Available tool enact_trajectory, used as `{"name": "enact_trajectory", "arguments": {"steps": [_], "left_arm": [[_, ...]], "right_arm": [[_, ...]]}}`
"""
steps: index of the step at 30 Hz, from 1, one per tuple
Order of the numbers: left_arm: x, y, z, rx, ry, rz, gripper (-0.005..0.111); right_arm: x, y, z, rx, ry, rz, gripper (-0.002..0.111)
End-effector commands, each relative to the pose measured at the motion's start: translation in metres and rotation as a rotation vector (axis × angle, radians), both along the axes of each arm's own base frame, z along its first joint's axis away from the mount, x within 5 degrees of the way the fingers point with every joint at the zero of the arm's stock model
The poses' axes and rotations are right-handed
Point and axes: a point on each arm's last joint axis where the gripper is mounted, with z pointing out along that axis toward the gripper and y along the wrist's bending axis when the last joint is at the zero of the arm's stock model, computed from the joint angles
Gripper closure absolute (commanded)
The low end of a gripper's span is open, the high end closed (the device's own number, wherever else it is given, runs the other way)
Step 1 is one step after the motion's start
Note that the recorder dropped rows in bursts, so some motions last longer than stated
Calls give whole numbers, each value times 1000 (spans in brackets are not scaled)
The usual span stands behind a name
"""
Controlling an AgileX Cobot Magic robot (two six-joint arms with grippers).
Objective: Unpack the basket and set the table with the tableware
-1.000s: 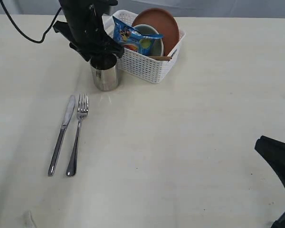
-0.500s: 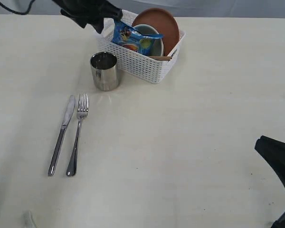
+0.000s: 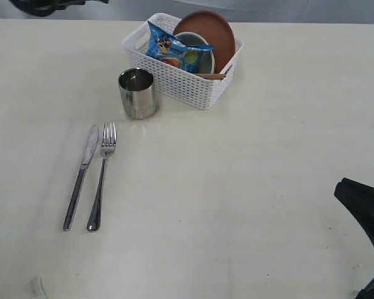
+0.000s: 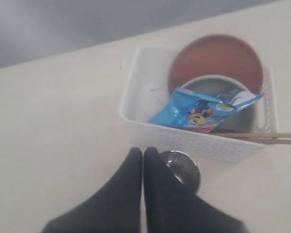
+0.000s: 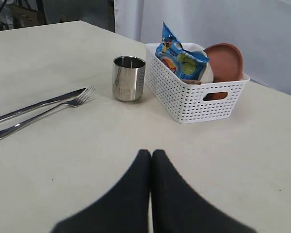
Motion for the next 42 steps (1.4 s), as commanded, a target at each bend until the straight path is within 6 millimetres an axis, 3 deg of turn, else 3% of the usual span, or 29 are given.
{"name": "enact_trajectory", "arguments": {"steps": [1,10,22,33,37,42], "left_arm": [[-39,18,14,-80,-147,-2,106],[-115,52,35,-150,-318,-5,106],[-198,91,31,-259,-396,38,106],[-223,103,39,-298,-491,35,106],[-223,105,39,-121,-566,-15,106],[-224,106,2,-94,-635,-27,106]], "right_arm": [[0,0,-1,-3,-6,5,108],[0,0,-1,-3,-6,5,108],[0,0,-1,-3,-6,5,108],[0,0,-1,-3,-6,5,108],[0,0,-1,-3,-6,5,108],[0,0,-1,-3,-6,5,108]]}}
